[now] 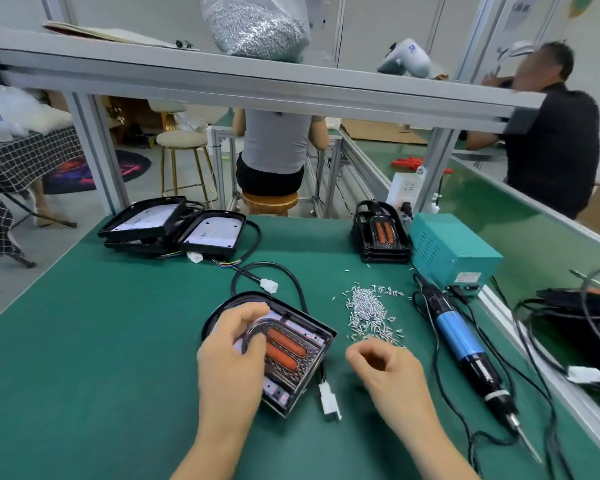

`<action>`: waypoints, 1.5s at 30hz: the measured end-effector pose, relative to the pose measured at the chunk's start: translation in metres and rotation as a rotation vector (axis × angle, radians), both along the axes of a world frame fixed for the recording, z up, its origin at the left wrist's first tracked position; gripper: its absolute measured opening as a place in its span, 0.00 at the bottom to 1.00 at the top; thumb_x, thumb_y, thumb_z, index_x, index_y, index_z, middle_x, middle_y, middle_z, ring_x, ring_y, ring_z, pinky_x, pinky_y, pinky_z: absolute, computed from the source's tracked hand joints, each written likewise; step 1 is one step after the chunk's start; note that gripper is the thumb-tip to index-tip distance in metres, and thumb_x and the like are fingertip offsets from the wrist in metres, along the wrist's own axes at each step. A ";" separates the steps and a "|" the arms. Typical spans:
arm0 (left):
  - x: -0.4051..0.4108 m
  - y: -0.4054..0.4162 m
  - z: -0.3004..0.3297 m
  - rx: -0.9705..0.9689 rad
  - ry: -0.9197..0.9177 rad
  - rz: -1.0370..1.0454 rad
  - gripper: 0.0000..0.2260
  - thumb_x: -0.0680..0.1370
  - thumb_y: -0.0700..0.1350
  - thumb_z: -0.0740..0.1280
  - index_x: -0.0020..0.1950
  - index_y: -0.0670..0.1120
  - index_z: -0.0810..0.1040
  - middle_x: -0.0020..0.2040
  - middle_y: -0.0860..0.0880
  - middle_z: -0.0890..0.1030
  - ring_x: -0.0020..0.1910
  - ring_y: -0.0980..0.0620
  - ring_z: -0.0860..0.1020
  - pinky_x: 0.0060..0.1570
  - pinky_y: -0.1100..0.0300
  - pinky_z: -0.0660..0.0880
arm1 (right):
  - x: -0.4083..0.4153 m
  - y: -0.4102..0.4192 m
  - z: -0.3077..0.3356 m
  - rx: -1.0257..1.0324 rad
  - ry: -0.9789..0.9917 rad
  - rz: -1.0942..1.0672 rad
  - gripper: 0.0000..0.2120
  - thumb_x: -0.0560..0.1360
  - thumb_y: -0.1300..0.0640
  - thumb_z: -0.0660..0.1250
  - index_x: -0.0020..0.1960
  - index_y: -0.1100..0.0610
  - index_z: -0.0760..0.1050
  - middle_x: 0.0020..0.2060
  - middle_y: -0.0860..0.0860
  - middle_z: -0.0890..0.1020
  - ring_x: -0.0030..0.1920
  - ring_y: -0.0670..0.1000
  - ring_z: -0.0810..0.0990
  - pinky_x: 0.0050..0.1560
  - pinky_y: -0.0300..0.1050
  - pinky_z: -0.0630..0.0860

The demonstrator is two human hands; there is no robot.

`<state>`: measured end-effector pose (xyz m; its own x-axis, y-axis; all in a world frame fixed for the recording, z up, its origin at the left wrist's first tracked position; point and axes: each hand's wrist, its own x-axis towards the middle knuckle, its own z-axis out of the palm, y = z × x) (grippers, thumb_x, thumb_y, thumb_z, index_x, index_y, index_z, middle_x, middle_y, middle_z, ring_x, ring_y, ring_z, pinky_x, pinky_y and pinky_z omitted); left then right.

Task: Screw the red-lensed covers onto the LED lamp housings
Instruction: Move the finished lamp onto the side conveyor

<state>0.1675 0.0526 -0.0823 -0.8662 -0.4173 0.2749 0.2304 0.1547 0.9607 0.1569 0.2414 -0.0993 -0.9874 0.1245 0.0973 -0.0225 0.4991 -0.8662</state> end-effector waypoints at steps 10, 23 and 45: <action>0.011 -0.019 -0.019 0.206 -0.391 0.148 0.31 0.75 0.39 0.70 0.74 0.49 0.60 0.72 0.52 0.61 0.64 0.58 0.64 0.65 0.56 0.62 | -0.006 -0.018 0.005 -0.135 -0.087 0.014 0.08 0.77 0.49 0.68 0.55 0.45 0.75 0.47 0.35 0.78 0.47 0.34 0.76 0.43 0.20 0.67; 0.015 -0.020 -0.004 0.763 -0.366 -0.193 0.05 0.75 0.33 0.64 0.44 0.40 0.78 0.42 0.47 0.85 0.45 0.50 0.80 0.55 0.53 0.73 | -0.002 -0.041 0.006 -0.303 -0.035 0.067 0.07 0.75 0.61 0.69 0.51 0.51 0.79 0.43 0.45 0.84 0.45 0.46 0.82 0.48 0.38 0.76; 0.003 -0.027 -0.019 0.952 -0.347 -0.219 0.15 0.76 0.41 0.66 0.62 0.44 0.77 0.50 0.42 0.84 0.38 0.46 0.85 0.32 0.50 0.81 | -0.041 -0.024 -0.006 0.619 -0.215 -0.041 0.10 0.77 0.48 0.64 0.51 0.55 0.74 0.50 0.51 0.80 0.52 0.55 0.78 0.46 0.44 0.70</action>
<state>0.1703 0.0254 -0.1013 -0.9177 -0.1551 -0.3658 -0.1510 -0.7154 0.6822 0.1159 0.2176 -0.1056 -0.9885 0.1469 -0.0357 0.1488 0.9037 -0.4014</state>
